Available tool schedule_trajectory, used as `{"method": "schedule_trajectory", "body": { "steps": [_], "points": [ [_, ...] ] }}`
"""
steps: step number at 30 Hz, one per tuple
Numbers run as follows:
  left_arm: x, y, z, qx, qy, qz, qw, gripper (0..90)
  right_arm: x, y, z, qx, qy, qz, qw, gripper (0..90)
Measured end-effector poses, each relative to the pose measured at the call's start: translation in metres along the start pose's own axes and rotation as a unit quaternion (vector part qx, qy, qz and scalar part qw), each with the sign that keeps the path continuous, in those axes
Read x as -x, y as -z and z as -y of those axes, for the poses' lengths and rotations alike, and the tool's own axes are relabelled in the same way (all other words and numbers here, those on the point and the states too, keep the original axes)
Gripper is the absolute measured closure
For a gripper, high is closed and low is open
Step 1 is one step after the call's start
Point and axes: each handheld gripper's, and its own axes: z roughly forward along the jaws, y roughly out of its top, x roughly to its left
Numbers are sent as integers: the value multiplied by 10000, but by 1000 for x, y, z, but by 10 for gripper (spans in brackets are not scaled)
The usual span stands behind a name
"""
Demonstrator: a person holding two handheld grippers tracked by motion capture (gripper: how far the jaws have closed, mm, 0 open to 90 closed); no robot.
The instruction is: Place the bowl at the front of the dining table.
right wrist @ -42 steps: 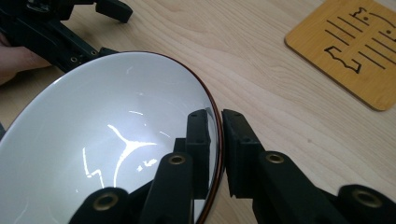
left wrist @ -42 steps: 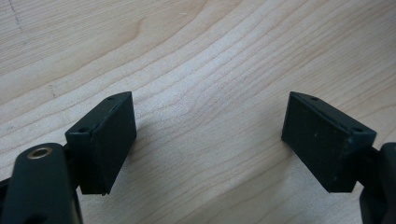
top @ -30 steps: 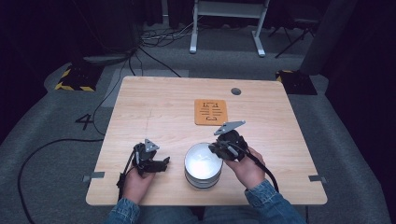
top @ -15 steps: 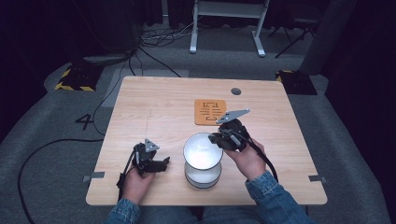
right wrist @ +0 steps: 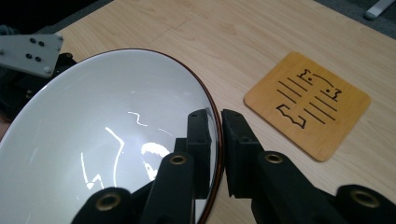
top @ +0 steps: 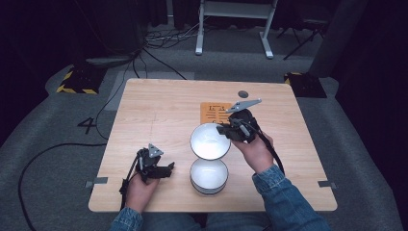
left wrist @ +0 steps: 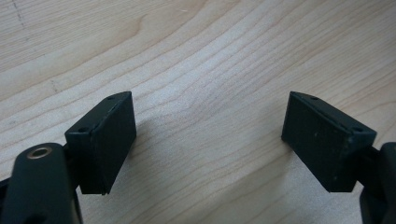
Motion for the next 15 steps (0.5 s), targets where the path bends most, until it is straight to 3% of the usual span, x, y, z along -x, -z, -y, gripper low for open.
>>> {"method": "schedule_trajectory", "body": {
  "steps": [10,11,15],
  "points": [
    [-1,-1,-1,3,-3,47,10000,175,19,-4,-9,53,-274,168,9995,817],
    [0,-2,-1,54,80,33,9999,175,21,-5,-10,83,-338,193,9992,817],
    [-1,-3,-3,3,8,5,10000,176,33,-8,-13,59,-423,292,9987,817]
  ]
}}
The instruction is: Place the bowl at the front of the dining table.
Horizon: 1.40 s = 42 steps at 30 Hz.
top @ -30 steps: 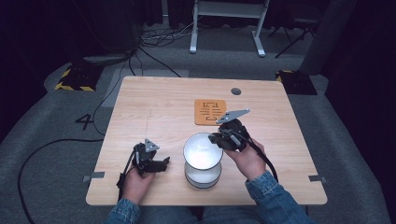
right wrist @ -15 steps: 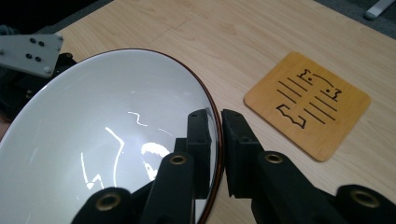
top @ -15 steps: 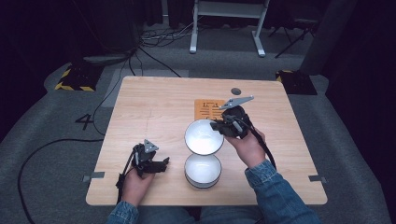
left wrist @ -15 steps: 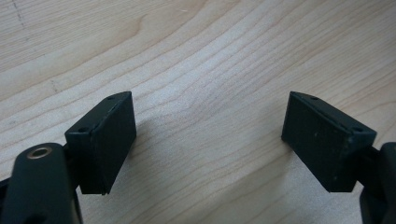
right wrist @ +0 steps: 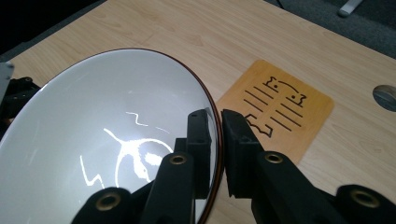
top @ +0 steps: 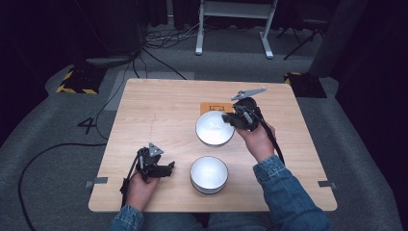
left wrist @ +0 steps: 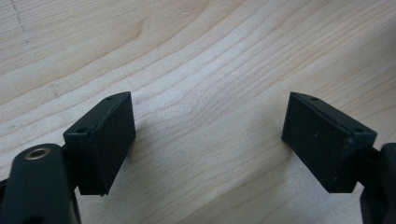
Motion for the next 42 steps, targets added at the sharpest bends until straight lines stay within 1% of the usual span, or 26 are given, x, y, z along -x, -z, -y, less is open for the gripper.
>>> {"method": "schedule_trajectory", "body": {
  "steps": [1,2,3,4,5,11,13,14,15,16,17,18,20,21,22,24,25,26,27,28,31,33,34,38,39,42],
  "points": [
    [0,-1,0,20,9,-11,10000,175,2,-1,-2,-11,-12,56,10000,818],
    [0,0,-1,2,-2,-30,10000,175,5,-2,-4,-3,33,88,10000,817],
    [0,-1,-1,-31,-28,14,10000,174,8,-3,-5,-7,42,140,9999,817],
    [0,-2,-1,12,15,-3,10000,175,10,-5,-7,6,-4,171,9999,817],
    [0,-2,-2,26,22,3,10000,174,16,-9,-10,-3,-39,194,9998,818],
    [0,-2,-2,13,12,-4,10000,174,25,-20,-18,-63,-78,334,9994,818],
    [0,-1,-1,-18,-26,-14,10000,175,32,-27,-23,-76,-44,381,9992,817],
    [0,-1,-1,-18,-26,-14,10000,175,34,-29,-24,-84,-119,374,9992,818],
    [0,-1,-1,6,8,-14,10000,175,34,-29,-24,-84,-119,374,9992,818],
    [1,-1,-1,25,14,-2,10000,175,36,-31,-26,-88,-167,426,9989,817],
    [0,0,0,12,-15,-15,10000,174,39,-34,-27,-80,-111,415,9990,818],
    [0,0,0,32,1,-13,10000,174,40,-36,-28,-89,-166,457,9988,817],
    [1,0,1,10,18,-22,10000,175,45,-40,-31,-81,-168,472,9987,817],
    [1,1,2,5,3,5,10000,174,50,-43,-33,-87,-220,516,9984,817],
    [1,1,2,5,3,5,10000,174,50,-43,-33,-87,-220,516,9984,817],
    [1,1,2,30,42,29,10000,175,55,-47,-35,-58,-267,553,9981,817],
    [1,1,2,27,39,30,10000,175,60,-51,-38,-74,-311,614,9976,817],
    [1,1,2,27,39,30,10000,175,60,-51,-38,-74,-311,614,9976,817],
    [1,1,2,30,38,-3,10000,175,64,-54,-40,-38,-267,712,9971,817],
    [1,1,2,29,41,13,10000,175,64,-54,-40,-38,-267,712,9971,817],
    [1,1,2,31,32,-8,10000,174,72,-60,-45,-8,-420,782,9961,818],
    [0,1,1,49,12,-50,10000,175,75,-62,-45,-20,-427,797,9959,818],
    [0,1,1,8,9,-24,10000,175,79,-66,-47,-27,-495,805,9955,817],
    [0,0,0,11,23,-18,10000,176,83,-72,-47,-34,-529,867,9948,817],
    [0,0,1,35,17,-46,10000,176,84,-74,-47,-50,-591,877,9944,817],
    [0,-1,0,19,27,-26,10000,178,88,-84,-47,-34,-661,898,9938,817]
  ]
}}
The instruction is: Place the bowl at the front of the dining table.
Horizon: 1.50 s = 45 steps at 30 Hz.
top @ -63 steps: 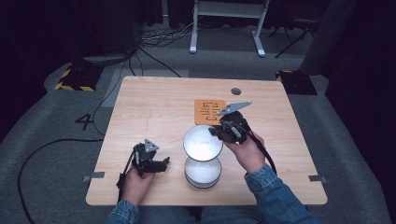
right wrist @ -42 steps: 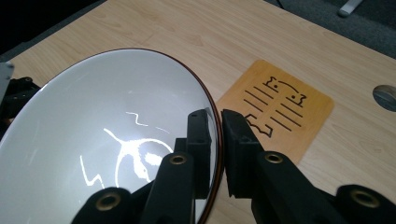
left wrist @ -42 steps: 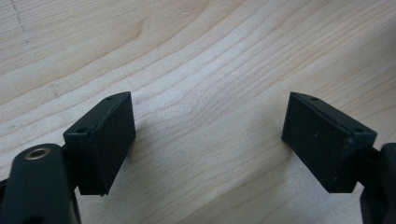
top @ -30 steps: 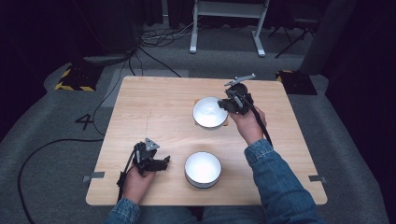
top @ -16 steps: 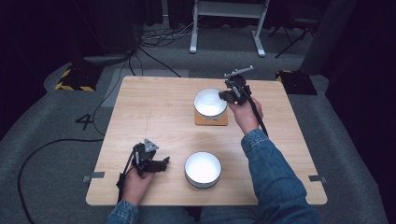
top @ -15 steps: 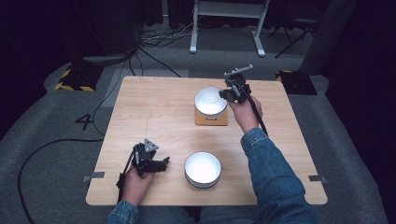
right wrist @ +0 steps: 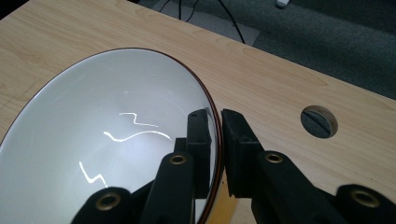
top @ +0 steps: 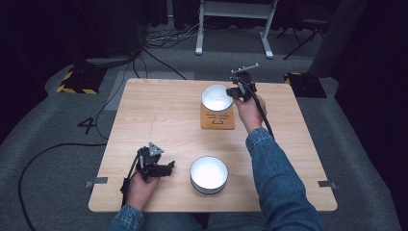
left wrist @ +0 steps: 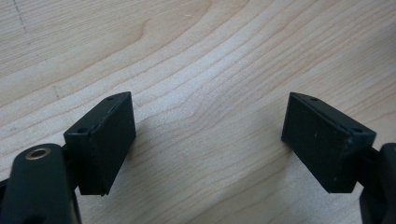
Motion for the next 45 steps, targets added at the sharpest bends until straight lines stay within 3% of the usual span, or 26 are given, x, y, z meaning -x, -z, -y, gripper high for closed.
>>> {"method": "schedule_trajectory", "body": {
  "steps": [25,31,38,39,45],
  "points": [
    [0,-2,-1,28,4,-27,10000,177,8,-53,14,-235,-257,8,9994,816],
    [0,-1,-2,0,-6,6,10000,177,9,-66,22,-366,-231,124,9990,816],
    [0,-1,-2,5,3,0,10000,177,11,-74,26,-443,-249,188,9985,817],
    [1,-2,-2,56,87,17,9999,177,9,-75,27,-468,-228,235,9984,816],
    [0,-1,-2,5,-4,-4,10000,177,11,-78,28,-452,-231,236,9984,817]
  ]
}}
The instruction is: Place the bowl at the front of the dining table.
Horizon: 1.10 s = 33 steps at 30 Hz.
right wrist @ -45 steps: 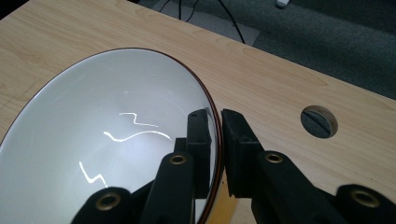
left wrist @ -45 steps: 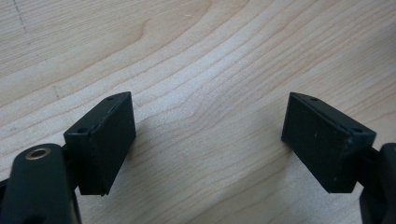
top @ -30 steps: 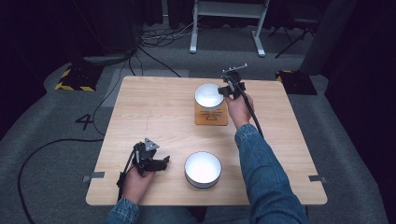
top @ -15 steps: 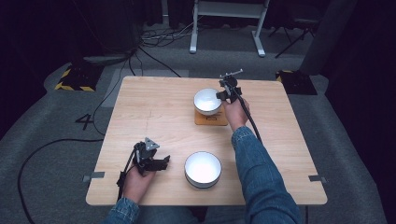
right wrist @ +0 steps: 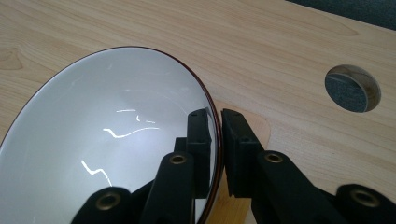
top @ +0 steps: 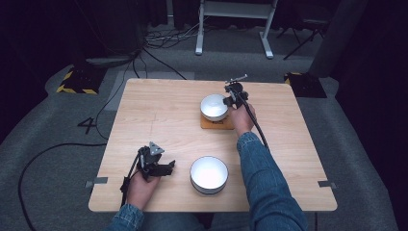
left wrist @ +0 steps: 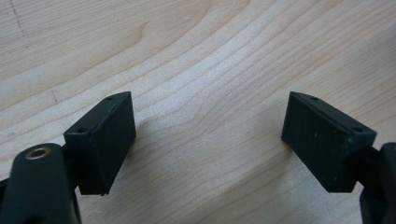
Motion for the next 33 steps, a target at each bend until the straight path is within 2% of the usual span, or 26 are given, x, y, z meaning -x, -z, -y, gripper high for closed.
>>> {"method": "schedule_trajectory", "body": {
  "steps": [13,17,33],
  "points": [
    [0,0,0,-7,2,6,10000,177,6,-2,8,-59,34,62,10000,822],
    [1,0,0,-5,12,-4,10000,177,10,-1,10,-37,-42,97,9999,813],
    [0,0,0,-13,0,-2,10000,177,10,19,8,185,96,-61,9998,700]
  ]
}}
